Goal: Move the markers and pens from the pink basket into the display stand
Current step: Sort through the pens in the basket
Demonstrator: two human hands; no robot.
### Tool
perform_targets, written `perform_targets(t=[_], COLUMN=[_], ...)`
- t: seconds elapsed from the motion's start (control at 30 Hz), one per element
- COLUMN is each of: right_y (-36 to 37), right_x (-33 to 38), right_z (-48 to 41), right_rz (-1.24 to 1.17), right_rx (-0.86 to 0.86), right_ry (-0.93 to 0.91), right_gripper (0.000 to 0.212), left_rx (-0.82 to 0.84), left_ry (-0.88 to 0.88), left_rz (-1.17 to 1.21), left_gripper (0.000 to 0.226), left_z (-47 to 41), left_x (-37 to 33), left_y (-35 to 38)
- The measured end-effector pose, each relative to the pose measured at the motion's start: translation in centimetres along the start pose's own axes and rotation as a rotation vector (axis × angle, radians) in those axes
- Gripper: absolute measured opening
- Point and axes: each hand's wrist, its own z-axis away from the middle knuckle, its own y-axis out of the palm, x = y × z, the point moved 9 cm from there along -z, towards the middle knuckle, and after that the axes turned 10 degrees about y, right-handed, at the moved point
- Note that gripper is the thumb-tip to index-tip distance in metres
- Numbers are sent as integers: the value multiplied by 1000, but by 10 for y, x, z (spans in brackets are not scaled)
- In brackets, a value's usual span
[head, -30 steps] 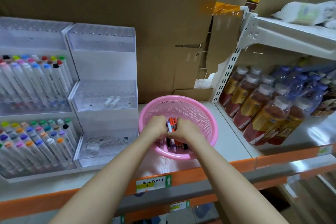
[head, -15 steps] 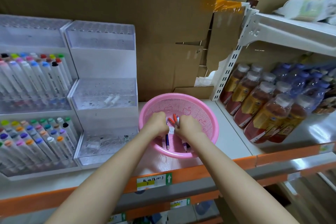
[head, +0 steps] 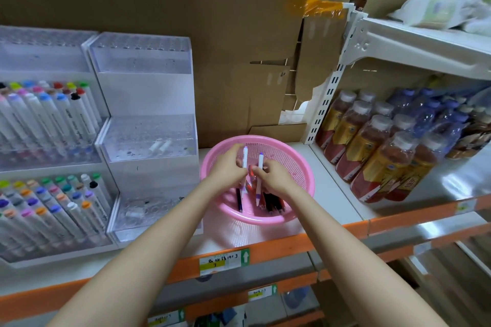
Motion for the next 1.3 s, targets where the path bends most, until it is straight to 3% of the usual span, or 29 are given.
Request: perform_targets(t=[0.2,0.33,0.43,0.57,0.77,0.97,1.3], right_y=[-4,-28,-41,-46,-28,16,86], right_x=[22,49,73,106,177,248,341], right_z=[22,49,71,96,123,145,165], right_rz=[-109,-176,-228,-268,-308,-308,-380], right_rx=[122,-48,-155,-208,-216,-196,-148], right_ry=[-149,-290,-425,-510,-658,-794,-846], right_gripper=[31,64,67,54,52,52,56], left_rx=[-71,-172,-224,-292,-419,-550,-673], left_ry=[222,388,449,483,483,451,414], left_rz=[-20,-91,-156,-232,-262,-329,-327], left_gripper=[61,56,56,55,55,53,54], left_z=[12,27,39,60,101,147,203], left_x=[-30,-56,-76,-100,-117,-100,-52], left_y=[-17,-40,-60,-96,-168,-244,-359])
